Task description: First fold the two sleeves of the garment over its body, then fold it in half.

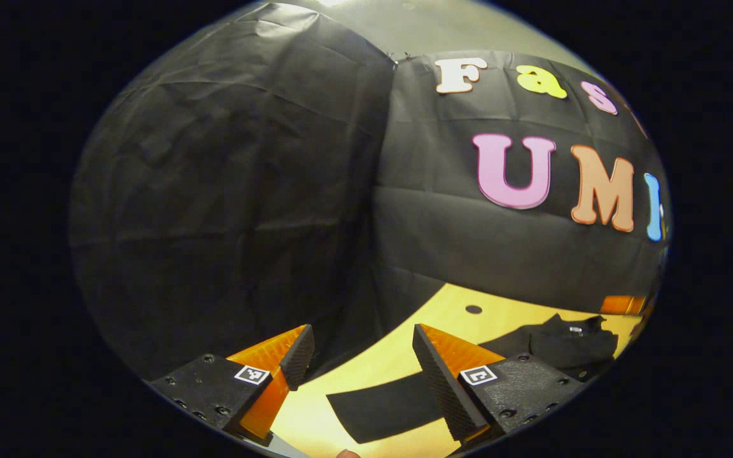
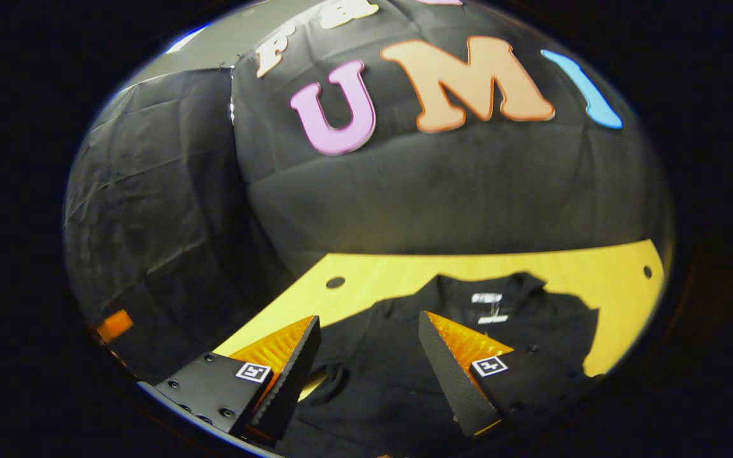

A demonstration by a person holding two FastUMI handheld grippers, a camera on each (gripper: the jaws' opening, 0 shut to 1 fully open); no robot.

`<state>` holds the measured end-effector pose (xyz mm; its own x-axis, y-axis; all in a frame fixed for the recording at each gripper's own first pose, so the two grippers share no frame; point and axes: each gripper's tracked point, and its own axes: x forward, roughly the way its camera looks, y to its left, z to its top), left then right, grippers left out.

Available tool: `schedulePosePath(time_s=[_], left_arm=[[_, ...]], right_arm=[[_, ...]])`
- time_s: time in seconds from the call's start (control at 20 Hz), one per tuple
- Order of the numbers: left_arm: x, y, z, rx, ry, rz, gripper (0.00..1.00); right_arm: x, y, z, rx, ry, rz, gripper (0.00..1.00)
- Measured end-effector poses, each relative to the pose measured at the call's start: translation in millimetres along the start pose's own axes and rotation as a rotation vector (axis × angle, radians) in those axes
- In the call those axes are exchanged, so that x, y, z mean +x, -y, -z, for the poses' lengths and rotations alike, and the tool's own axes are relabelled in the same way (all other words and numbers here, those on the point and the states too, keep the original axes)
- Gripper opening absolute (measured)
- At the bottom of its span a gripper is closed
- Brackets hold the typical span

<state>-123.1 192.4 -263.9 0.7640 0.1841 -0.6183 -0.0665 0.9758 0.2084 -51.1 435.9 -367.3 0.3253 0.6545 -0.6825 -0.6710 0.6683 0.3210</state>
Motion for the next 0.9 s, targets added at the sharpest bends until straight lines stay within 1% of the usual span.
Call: schedulePosePath(time_s=[0.05,0.1,0.15,0.2,0.25,0.3,0.4,0.5,0.55,0.6,0.65,0.7,0.75,0.8,0.85,0.9], left_arm=[[5,6,20,0.013,-0.042,0.022,0.93],[10,12,42,0.031,-0.089,0.038,0.93],[14,17,65,0.053,-0.145,0.051,0.93],[18,21,84,0.066,-0.197,0.058,0.93],[22,22,102,0.078,-0.241,0.052,0.93],[24,18,119,0.088,-0.286,0.029,0.93],[31,12,148,0.082,-0.360,-0.018,0.93],[34,14,170,0.042,-0.430,-0.047,0.93],[36,11,180,0.027,-0.460,-0.057,0.94],[36,8,190,0.020,-0.490,-0.070,0.93],[32,3,204,0.014,-0.540,-0.095,0.92],[29,3,200,0.019,-0.529,-0.104,0.92],[36,1,199,0.019,-0.497,-0.107,0.93],[35,1,207,0.014,-0.526,-0.114,0.94],[35,2,199,0.018,-0.496,-0.114,0.94],[36,2,202,0.017,-0.509,-0.111,0.94]], right_arm=[[-19,6,-16,-0.015,0.039,0.019,0.98],[-40,14,-35,-0.030,0.080,0.045,0.93],[-59,22,-49,-0.042,0.119,0.070,0.98],[-81,30,-65,-0.052,0.162,0.098,0.98],[-106,40,-78,-0.057,0.200,0.129,0.93],[-126,52,-87,-0.059,0.234,0.160,0.98],[-164,78,-94,-0.050,0.274,0.228,0.98],[-201,99,-97,-0.046,0.295,0.298,0.98],[-216,110,-100,-0.047,0.304,0.333,0.98],[-228,117,-102,-0.050,0.311,0.364,0.98],[-241,123,-103,-0.050,0.323,0.389,0.98],[-251,127,-102,-0.035,0.318,0.407,0.92],[-262,130,-99,-0.019,0.315,0.424,0.93],[-271,133,-101,-0.009,0.322,0.440,0.93],[-280,137,-103,-0.007,0.334,0.455,0.93],[-285,141,-107,-0.010,0.347,0.473,0.92]])
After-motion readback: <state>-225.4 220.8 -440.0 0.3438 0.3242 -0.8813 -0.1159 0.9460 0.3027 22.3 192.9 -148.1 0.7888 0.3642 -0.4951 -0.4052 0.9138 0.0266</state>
